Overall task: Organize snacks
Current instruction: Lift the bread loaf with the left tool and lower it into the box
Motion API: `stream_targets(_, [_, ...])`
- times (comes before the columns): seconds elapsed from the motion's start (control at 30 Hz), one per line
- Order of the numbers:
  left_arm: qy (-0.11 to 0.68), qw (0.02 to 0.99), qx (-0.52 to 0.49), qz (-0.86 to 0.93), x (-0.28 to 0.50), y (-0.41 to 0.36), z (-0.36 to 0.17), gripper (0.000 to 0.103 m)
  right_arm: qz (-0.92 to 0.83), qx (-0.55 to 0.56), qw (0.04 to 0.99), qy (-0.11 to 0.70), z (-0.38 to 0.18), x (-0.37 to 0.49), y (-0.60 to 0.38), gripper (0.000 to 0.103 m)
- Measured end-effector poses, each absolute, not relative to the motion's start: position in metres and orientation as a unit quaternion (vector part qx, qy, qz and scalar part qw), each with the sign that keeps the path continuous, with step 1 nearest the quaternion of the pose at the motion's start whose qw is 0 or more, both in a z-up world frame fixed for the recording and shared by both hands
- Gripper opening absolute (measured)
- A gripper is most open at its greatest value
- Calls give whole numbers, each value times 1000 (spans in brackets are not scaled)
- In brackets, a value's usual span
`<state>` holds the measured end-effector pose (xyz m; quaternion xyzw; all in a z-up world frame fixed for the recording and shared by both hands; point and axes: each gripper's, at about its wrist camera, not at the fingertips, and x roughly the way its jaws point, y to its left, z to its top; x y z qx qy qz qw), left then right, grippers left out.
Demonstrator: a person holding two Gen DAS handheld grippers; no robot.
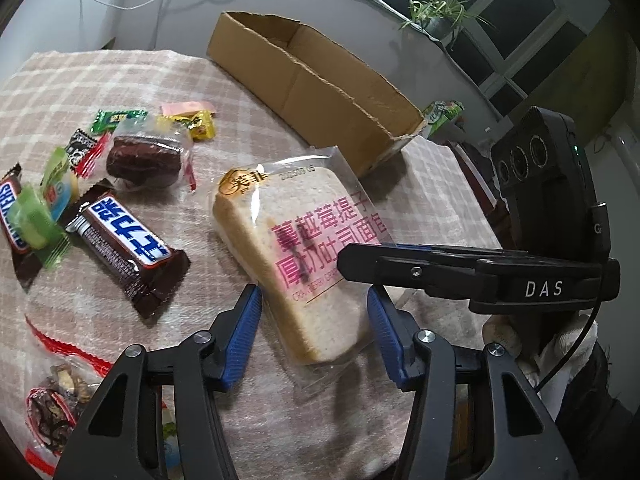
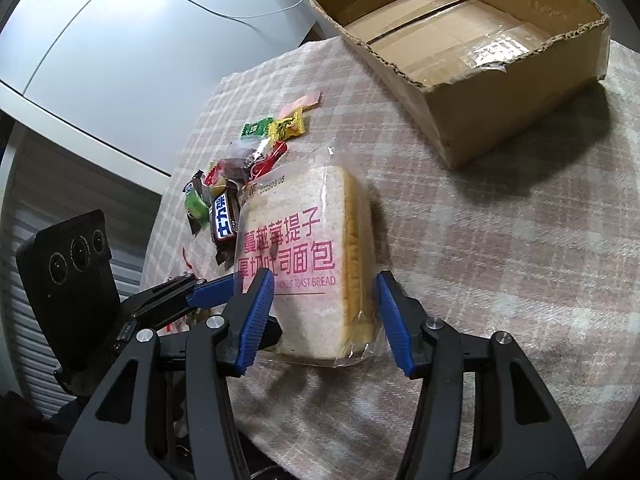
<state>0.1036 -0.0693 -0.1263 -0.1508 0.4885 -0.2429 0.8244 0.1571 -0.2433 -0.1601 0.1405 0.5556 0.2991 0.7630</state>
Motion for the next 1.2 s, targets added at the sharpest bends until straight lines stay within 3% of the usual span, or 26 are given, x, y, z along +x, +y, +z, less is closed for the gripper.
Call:
stream_targets(0.47, [460,843,-127,-248,113,-75,-94,54,305,135,781,529,-130,155,-243,54])
stream_targets(0.87, [420,861,-100,-269,164,-101,-48,53,291,136,818,477,-71,194,-267,55])
stream_targets(1.2, [420,858,-91,-283,216,-125,-40,53,272,144,833,461,-55,234,-291,54])
